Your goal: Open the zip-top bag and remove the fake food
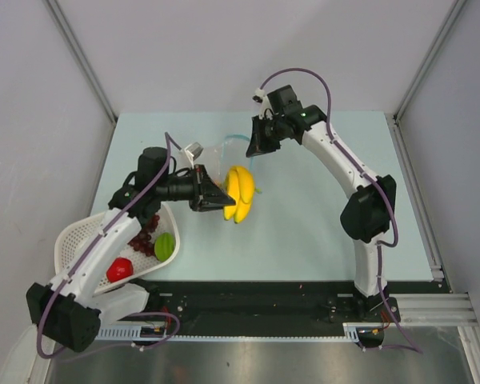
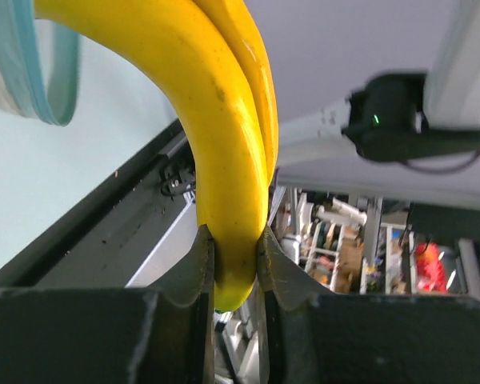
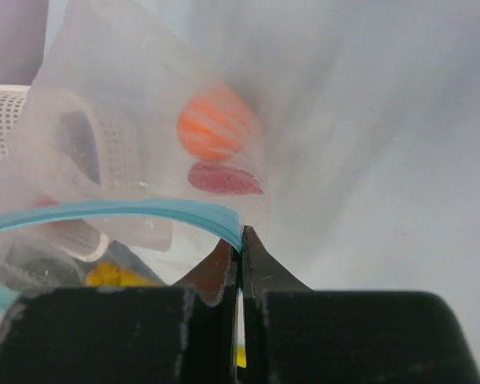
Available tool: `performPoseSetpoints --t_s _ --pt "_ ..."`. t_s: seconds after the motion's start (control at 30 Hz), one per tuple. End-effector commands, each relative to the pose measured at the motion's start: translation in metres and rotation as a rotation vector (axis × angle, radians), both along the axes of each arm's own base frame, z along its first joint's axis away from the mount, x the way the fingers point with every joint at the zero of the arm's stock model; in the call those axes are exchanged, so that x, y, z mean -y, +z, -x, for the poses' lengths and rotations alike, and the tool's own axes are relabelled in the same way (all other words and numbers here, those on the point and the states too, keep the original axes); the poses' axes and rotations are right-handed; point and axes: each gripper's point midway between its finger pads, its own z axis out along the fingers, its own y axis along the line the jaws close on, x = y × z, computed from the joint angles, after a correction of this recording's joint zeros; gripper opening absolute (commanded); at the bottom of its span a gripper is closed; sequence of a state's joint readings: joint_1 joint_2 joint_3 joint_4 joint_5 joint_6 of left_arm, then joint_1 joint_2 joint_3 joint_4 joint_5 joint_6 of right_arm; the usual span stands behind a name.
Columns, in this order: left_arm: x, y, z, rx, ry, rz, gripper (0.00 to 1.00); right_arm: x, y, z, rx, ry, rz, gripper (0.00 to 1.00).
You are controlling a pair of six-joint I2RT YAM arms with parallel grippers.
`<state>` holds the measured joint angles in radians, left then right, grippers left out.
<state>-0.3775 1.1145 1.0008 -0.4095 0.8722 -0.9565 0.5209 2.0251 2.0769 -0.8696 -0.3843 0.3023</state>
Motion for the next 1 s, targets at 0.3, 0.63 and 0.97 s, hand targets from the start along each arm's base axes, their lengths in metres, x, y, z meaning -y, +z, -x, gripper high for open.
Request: performPoseSetpoints --t_s 0.3,0.63,0.97 --pt "-0.040 0.091 0.084 0.642 -0.065 0.029 0.00 -0.012 0.003 -0.002 -0.065 -0.004 -0.051 0.00" --pt "-0.096 0.057 0.014 0.534 0.420 -0.329 0.00 -0.003 0.012 0.014 -0.036 -0.003 -0.035 0.00" --pt "-0.240 -0.032 -0.006 0.047 1.134 -0.982 0.00 -0.002 0.010 0.034 -0.039 0.023 -0.043 0.00"
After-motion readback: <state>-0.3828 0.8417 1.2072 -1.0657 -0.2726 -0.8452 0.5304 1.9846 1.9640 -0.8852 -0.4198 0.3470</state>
